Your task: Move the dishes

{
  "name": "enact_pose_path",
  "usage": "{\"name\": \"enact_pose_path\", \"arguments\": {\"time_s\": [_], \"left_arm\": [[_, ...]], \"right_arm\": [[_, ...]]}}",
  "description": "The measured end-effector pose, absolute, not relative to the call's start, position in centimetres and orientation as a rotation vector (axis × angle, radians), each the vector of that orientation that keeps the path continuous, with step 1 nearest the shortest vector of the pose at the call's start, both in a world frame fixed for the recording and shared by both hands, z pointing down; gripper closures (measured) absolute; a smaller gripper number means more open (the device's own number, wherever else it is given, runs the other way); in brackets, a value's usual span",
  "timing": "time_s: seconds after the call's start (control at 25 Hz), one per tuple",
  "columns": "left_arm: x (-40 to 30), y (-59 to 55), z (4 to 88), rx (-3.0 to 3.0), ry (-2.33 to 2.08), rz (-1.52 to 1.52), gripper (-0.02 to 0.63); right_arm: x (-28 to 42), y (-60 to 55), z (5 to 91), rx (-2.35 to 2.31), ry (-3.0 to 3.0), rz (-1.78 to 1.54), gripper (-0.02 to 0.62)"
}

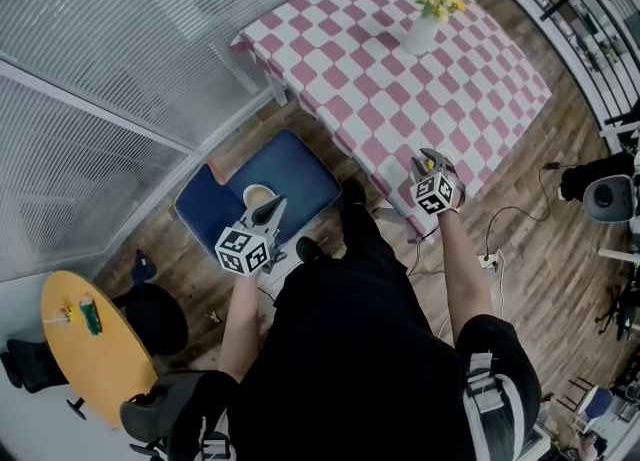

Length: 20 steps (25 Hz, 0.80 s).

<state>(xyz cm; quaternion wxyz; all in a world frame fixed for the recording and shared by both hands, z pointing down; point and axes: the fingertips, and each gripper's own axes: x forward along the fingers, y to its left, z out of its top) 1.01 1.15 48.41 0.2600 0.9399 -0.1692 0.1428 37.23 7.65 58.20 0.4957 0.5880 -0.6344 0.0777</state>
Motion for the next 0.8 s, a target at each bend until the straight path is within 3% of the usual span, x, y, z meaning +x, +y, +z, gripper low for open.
{"name": "enact_pose_path", "arguments": {"time_s": [0.8], "left_arm": [[-9.1, 1.3, 49.7, 2.428, -0.723, 0.333, 0.581]], "right_arm": [[23.4, -0.9, 60.9, 1.167, -1.763, 0.065, 0.457]]}}
